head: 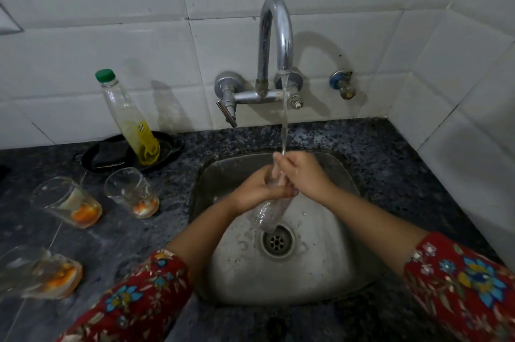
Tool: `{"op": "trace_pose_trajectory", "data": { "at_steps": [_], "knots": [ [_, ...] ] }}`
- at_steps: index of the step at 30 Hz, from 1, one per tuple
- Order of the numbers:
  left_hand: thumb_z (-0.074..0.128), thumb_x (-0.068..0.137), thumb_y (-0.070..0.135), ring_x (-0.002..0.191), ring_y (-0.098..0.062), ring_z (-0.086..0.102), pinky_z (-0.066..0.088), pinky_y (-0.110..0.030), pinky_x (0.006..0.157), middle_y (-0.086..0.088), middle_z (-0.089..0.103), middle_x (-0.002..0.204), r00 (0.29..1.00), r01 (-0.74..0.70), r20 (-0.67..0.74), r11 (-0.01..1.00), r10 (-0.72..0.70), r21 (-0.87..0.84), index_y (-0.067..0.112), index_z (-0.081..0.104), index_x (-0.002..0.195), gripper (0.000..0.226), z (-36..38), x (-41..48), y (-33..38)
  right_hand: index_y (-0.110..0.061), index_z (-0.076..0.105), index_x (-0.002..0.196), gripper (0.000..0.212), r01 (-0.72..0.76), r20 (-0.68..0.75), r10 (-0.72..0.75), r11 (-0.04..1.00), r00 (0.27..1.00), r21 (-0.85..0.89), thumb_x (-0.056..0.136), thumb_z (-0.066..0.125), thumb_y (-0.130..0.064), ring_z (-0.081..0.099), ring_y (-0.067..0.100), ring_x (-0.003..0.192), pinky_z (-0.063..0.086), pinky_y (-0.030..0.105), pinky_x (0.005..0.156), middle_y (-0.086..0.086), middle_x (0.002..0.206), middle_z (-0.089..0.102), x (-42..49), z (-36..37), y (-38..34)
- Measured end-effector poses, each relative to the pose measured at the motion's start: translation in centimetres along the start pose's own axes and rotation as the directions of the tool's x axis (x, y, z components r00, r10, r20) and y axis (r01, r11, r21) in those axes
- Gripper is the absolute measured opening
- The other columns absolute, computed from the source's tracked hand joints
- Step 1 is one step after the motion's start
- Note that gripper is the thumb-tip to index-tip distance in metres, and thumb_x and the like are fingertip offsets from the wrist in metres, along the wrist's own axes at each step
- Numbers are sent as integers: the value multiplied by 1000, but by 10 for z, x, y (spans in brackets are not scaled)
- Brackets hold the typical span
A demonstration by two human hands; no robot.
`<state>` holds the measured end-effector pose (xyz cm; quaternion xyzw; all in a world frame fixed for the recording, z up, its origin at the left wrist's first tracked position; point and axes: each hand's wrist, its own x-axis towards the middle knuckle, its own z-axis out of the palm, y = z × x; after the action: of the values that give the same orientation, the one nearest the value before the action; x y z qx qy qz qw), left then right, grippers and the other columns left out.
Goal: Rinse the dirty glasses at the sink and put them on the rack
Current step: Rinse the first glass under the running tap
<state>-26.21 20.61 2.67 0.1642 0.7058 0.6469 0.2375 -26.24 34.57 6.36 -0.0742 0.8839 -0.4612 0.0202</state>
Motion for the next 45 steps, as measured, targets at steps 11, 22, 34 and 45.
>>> {"op": "trace_pose_trajectory", "data": {
  "at_steps": [11,22,34,45],
  "knots": [
    [54,91,48,82,-24,62,50,-37,81,-13,66,91,763,517,-97,694,-639,-501,13,67,100,38,8,-19,-56,-6,62,110,24,-663,379,598,746,707,58,94,46,-15,54,23,101,43,32,85,11,107,59,-6,29,23],
    [35,97,54,121,-26,54,42,-31,105,-21,59,120,775,52,3,59,-632,-997,-3,53,123,65,27,40,-11,-7,59,77,27,-681,166,682,614,712,400,93,37,-7,51,18,66,39,25,59,8,79,60,18,10,1],
    [38,94,59,80,-27,66,57,-35,68,-20,71,78,837,144,-49,305,-545,-941,-1,62,97,65,25,29,-7,-10,56,123,33,-469,112,458,829,882,305,99,37,-21,56,20,106,43,28,81,6,116,60,-12,3,-4],
    [82,71,13,68,-18,70,60,-31,63,-12,71,88,724,50,-485,738,-491,-673,5,52,107,47,30,40,-11,-10,45,114,55,-254,-20,295,786,955,-563,71,72,-29,65,25,96,51,31,73,5,105,63,-29,28,-8]
  ]
}}
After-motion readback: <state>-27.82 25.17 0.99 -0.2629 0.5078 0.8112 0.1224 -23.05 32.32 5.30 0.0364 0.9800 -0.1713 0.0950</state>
